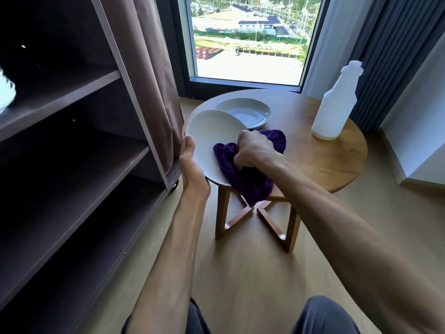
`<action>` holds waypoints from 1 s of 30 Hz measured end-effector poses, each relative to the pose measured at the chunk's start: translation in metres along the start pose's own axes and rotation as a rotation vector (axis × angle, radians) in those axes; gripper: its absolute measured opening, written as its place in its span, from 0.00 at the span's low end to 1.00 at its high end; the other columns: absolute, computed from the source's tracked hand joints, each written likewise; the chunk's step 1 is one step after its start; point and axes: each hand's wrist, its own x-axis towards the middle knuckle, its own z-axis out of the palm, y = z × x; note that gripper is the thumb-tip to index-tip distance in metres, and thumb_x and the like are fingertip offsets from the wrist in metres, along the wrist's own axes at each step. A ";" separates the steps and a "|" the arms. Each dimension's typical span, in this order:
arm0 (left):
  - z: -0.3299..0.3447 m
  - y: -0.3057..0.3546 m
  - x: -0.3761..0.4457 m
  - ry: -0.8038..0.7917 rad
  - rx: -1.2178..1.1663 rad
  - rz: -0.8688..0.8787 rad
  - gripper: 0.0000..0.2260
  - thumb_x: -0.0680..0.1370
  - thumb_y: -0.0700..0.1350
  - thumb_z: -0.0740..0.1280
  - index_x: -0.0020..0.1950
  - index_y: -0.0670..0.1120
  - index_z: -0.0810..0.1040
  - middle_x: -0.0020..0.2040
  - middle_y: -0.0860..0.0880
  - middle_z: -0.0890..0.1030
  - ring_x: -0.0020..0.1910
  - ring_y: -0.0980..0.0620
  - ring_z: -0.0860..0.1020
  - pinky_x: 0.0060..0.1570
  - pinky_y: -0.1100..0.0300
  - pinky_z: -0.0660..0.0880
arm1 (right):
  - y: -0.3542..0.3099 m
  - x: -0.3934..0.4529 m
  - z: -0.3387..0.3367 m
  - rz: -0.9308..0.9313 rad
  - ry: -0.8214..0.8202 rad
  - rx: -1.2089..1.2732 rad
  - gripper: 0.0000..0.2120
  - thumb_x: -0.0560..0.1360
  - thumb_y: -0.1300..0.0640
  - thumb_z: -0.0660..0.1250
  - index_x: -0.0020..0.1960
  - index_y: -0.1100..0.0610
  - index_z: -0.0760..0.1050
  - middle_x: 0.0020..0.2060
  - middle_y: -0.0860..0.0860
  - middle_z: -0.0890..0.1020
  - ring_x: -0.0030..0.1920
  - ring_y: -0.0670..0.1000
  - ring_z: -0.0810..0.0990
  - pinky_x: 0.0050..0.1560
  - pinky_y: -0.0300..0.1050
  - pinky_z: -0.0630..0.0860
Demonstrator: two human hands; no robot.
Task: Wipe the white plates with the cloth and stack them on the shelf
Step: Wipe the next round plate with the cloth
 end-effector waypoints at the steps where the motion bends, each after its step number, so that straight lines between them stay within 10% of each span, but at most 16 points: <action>1: 0.001 0.000 -0.002 -0.009 0.011 0.010 0.28 0.79 0.63 0.61 0.71 0.47 0.76 0.63 0.42 0.83 0.63 0.41 0.81 0.65 0.41 0.77 | 0.005 0.002 0.001 0.031 0.064 0.008 0.08 0.67 0.63 0.71 0.41 0.58 0.72 0.43 0.55 0.76 0.48 0.59 0.79 0.45 0.46 0.74; 12: 0.013 -0.003 -0.015 -0.143 0.154 0.095 0.36 0.74 0.69 0.65 0.76 0.51 0.73 0.70 0.44 0.78 0.70 0.42 0.75 0.71 0.37 0.71 | 0.005 0.030 -0.002 0.032 0.629 0.329 0.03 0.64 0.67 0.65 0.34 0.62 0.77 0.29 0.53 0.72 0.33 0.57 0.72 0.36 0.45 0.66; 16: 0.011 -0.008 -0.013 -0.140 0.150 0.010 0.38 0.73 0.75 0.62 0.76 0.52 0.72 0.72 0.45 0.77 0.71 0.44 0.75 0.72 0.40 0.71 | -0.011 0.026 0.003 -0.233 0.501 0.396 0.06 0.62 0.64 0.66 0.28 0.57 0.73 0.27 0.52 0.76 0.32 0.55 0.75 0.34 0.50 0.72; 20: 0.007 -0.001 -0.015 -0.046 0.038 -0.026 0.23 0.86 0.61 0.52 0.60 0.49 0.82 0.54 0.47 0.87 0.55 0.50 0.85 0.57 0.54 0.80 | -0.026 0.002 0.006 -0.448 0.188 0.374 0.10 0.68 0.66 0.69 0.33 0.54 0.82 0.31 0.50 0.82 0.35 0.50 0.81 0.41 0.45 0.77; 30: -0.011 0.011 -0.005 0.036 -0.095 -0.179 0.17 0.83 0.52 0.63 0.66 0.43 0.77 0.58 0.41 0.83 0.55 0.41 0.82 0.54 0.49 0.81 | -0.020 -0.017 -0.001 -0.219 -0.192 0.122 0.02 0.64 0.66 0.71 0.33 0.62 0.79 0.31 0.55 0.77 0.33 0.54 0.77 0.30 0.43 0.73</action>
